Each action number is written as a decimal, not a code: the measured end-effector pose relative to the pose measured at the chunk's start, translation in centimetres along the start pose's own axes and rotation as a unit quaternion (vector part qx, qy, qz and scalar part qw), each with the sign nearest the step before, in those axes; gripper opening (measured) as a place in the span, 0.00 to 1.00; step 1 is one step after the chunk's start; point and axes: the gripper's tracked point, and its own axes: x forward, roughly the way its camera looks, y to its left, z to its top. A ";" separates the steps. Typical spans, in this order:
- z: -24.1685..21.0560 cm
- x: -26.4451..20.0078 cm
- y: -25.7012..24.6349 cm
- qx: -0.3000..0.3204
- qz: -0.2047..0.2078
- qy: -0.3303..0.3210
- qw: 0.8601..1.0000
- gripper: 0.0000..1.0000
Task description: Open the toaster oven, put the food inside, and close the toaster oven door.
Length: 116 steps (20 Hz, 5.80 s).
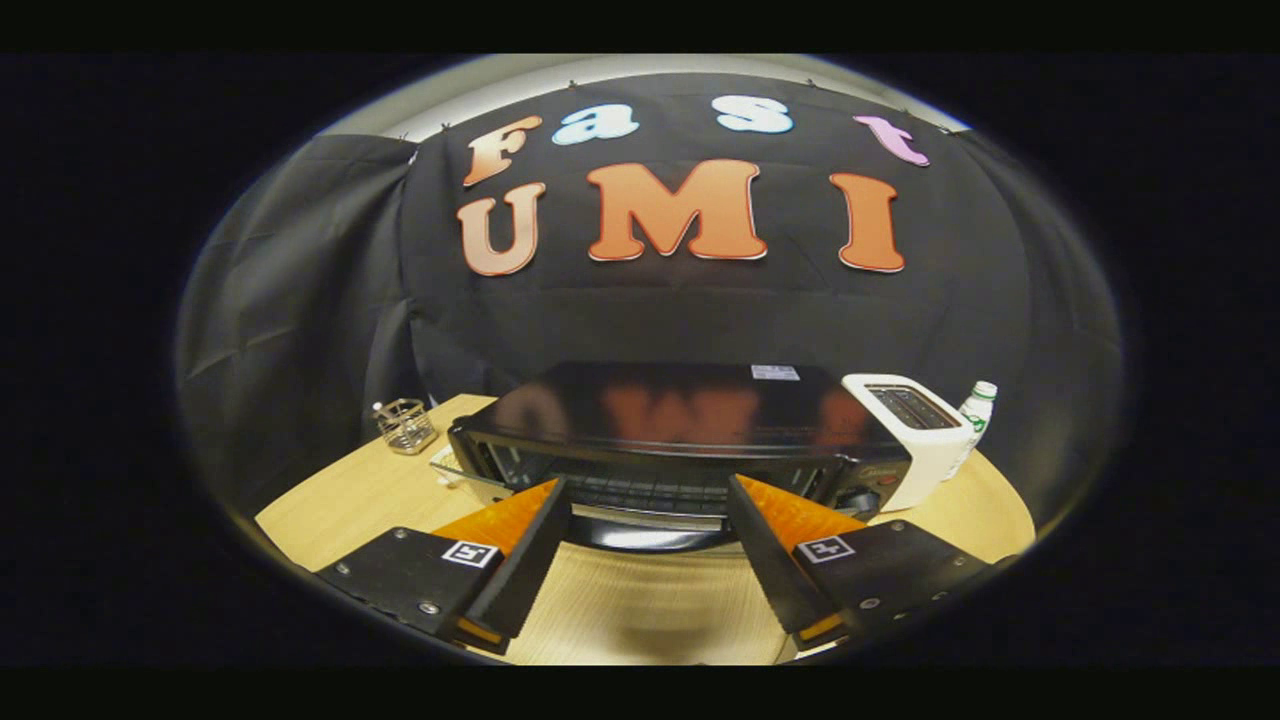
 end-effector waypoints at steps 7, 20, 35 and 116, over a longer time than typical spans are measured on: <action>-6.4 -2.5 1.7 0.032 0.061 0.101 0.992 0.93; -15.6 -1.3 3.1 0.093 0.047 0.233 0.967 0.89; -7.9 -7.5 -2.7 0.105 0.060 0.204 0.971 0.88; -5.1 13.9 0.0 0.534 0.011 0.068 0.843 0.42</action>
